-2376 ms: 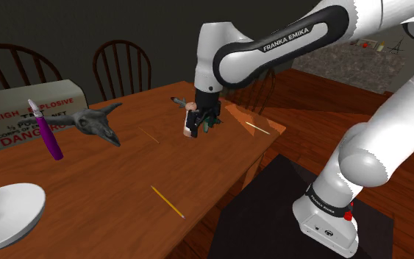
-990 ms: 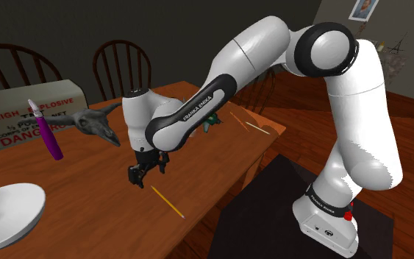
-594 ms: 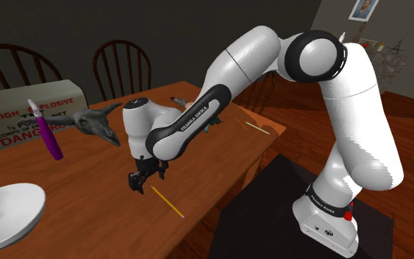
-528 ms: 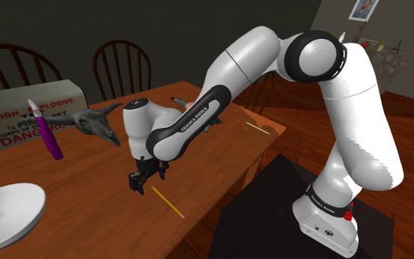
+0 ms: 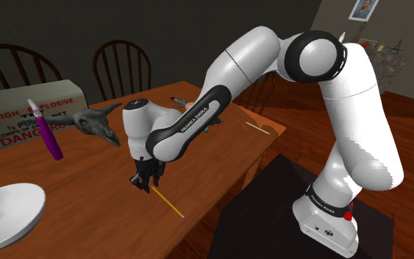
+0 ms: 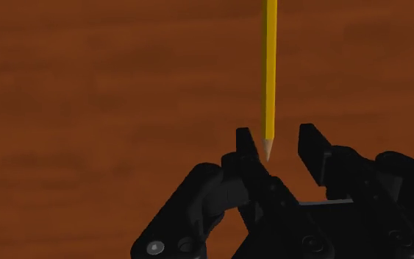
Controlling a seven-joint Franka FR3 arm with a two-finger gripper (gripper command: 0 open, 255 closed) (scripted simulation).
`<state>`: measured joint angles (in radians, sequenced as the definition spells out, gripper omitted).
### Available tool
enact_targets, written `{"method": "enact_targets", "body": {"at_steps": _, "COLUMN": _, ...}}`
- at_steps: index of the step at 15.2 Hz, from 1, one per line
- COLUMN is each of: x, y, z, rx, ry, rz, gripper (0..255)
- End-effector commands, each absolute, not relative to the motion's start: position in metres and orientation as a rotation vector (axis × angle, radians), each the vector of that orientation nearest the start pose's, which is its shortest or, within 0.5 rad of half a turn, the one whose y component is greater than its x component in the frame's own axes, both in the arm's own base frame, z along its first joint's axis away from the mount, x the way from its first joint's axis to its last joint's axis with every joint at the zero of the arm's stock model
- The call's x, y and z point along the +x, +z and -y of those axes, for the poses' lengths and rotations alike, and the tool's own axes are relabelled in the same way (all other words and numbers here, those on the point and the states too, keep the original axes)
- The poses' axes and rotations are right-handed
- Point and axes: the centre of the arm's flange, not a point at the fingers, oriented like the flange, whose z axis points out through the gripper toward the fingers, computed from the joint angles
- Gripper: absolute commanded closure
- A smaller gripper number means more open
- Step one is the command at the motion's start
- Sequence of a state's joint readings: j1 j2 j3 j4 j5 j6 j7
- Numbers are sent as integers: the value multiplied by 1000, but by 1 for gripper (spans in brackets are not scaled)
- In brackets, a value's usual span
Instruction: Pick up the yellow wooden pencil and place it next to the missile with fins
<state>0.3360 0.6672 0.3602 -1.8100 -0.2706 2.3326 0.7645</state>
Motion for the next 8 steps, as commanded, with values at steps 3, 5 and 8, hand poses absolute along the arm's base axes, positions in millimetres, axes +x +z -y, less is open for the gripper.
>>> {"method": "enact_targets", "body": {"at_steps": 3, "x": 502, "y": 182, "z": -392, "rx": -3173, "ry": 151, "rz": 102, "gripper": 255}}
{"method": "enact_targets", "body": {"at_steps": 5, "x": 501, "y": 182, "z": -393, "rx": -3174, "ry": 151, "rz": 102, "gripper": 255}}
{"method": "enact_targets", "body": {"at_steps": 8, "x": 503, "y": 180, "z": -394, "rx": -3173, "ry": 151, "rz": 102, "gripper": 255}}
